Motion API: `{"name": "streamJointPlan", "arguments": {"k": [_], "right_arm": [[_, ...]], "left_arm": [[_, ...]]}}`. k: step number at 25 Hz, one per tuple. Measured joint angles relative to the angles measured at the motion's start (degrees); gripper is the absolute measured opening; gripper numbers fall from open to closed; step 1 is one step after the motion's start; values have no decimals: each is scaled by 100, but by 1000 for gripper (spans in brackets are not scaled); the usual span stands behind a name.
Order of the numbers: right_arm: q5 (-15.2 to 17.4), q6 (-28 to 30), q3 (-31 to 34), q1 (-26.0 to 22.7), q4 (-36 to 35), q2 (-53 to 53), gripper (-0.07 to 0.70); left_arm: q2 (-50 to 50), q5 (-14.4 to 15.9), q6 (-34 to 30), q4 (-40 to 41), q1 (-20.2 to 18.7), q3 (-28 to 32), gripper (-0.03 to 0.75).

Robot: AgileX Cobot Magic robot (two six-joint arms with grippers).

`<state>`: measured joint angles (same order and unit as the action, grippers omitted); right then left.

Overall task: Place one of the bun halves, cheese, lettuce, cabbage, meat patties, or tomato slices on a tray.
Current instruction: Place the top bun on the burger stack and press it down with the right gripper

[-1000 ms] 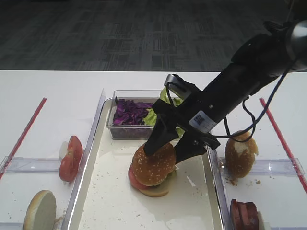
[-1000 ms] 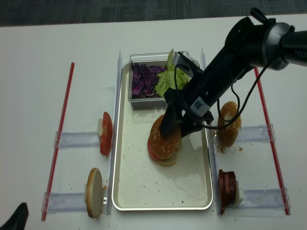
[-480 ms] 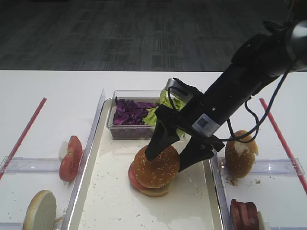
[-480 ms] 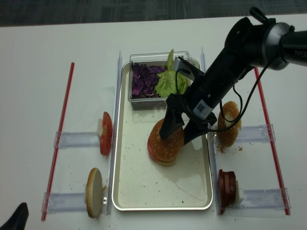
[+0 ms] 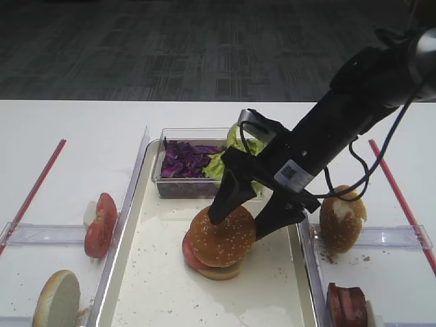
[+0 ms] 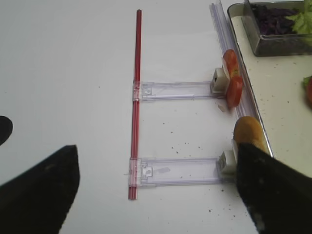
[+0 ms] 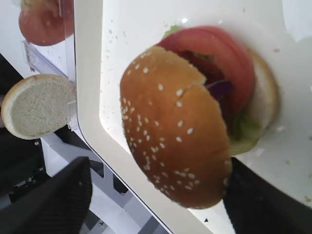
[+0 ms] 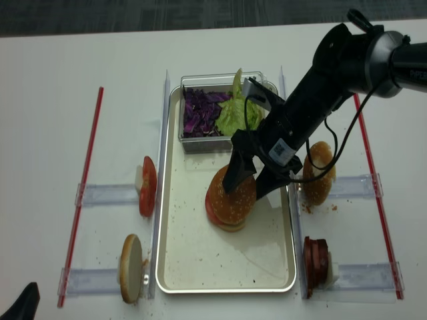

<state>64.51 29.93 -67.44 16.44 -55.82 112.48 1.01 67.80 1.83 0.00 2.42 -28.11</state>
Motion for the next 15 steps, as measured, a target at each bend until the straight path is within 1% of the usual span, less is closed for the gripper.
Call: {"name": "streamJointPlan", "arguments": {"k": [6, 15], "right_arm": [[-10, -15, 0, -306, 21, -99, 573], [20, -14, 0, -317, 21, -151, 572]], "left_arm": [[0, 0, 0, 0, 0, 0, 598], [0, 0, 0, 0, 0, 0, 598]]}}
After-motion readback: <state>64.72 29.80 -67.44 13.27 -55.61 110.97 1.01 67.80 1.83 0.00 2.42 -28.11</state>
